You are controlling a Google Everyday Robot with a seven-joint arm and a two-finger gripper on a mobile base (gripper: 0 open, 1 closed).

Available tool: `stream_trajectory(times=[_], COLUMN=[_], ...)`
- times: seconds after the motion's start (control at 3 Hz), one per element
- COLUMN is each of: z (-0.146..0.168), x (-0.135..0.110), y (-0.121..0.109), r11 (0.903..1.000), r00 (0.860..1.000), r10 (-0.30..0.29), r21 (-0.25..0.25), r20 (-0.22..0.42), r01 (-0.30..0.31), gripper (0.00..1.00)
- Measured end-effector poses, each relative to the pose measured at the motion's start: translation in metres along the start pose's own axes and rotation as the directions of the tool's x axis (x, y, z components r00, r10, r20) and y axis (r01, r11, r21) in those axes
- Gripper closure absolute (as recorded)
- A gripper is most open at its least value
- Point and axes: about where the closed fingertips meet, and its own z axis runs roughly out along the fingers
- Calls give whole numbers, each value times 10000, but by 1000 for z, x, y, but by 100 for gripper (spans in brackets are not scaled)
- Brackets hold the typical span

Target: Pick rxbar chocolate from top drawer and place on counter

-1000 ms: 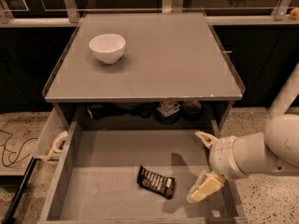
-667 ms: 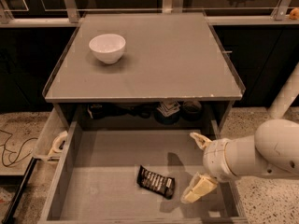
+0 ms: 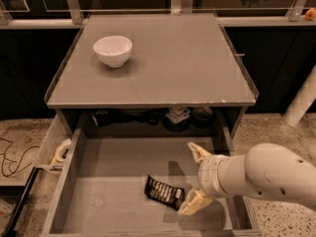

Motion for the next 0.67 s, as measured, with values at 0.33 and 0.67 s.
stream_trajectory(times=[0.33, 0.67], z=[18, 40], x=[0, 4], y=[9, 18], r11=[9991, 9981], r00=[9991, 9982], r10=[-422, -588], r21=[92, -167], r20=[-45, -91], r01=[422, 586], gripper=[0, 0])
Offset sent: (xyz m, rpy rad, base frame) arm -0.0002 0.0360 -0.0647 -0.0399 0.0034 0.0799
